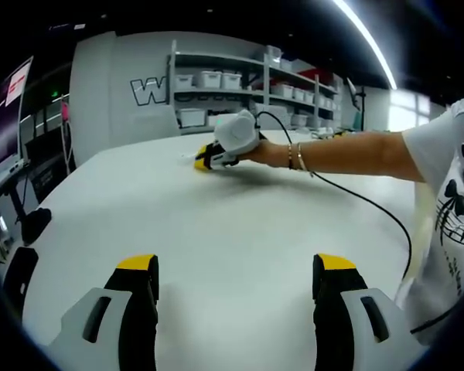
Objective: Open the resealable bag by pulling the two sides of the seal apart until the entire bag opening is separated and visibly accessible.
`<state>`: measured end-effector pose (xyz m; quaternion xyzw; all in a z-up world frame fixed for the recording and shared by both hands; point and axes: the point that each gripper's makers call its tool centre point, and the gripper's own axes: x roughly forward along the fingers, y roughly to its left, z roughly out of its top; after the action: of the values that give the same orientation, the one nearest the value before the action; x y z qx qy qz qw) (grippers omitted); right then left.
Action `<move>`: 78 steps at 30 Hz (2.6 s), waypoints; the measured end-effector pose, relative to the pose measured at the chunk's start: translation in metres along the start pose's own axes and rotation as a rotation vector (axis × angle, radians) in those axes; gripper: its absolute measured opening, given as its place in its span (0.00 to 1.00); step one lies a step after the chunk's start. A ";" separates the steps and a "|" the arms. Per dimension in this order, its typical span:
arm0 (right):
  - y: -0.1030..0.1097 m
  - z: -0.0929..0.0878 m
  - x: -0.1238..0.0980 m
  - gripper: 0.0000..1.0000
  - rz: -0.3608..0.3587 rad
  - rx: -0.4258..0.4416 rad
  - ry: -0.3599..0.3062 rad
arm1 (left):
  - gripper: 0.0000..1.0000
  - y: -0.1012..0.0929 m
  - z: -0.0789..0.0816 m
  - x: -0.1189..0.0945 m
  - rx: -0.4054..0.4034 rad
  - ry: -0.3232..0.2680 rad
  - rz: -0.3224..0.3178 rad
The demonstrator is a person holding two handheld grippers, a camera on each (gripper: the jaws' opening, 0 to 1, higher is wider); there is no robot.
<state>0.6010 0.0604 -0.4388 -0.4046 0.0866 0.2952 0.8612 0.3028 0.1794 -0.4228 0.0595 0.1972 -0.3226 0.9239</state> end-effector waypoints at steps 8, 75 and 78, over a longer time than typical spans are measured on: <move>0.000 -0.003 -0.001 0.00 0.005 0.018 -0.008 | 0.81 -0.001 0.000 0.001 0.000 -0.003 -0.001; -0.081 0.042 -0.083 0.00 -0.096 0.652 -0.286 | 0.81 -0.019 0.009 -0.026 0.031 -0.045 0.014; -0.081 0.042 -0.086 0.00 -0.102 0.653 -0.288 | 0.81 -0.020 0.009 -0.027 0.031 -0.046 0.016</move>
<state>0.5745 0.0135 -0.3249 -0.0659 0.0338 0.2625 0.9621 0.2742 0.1774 -0.4029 0.0677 0.1702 -0.3194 0.9297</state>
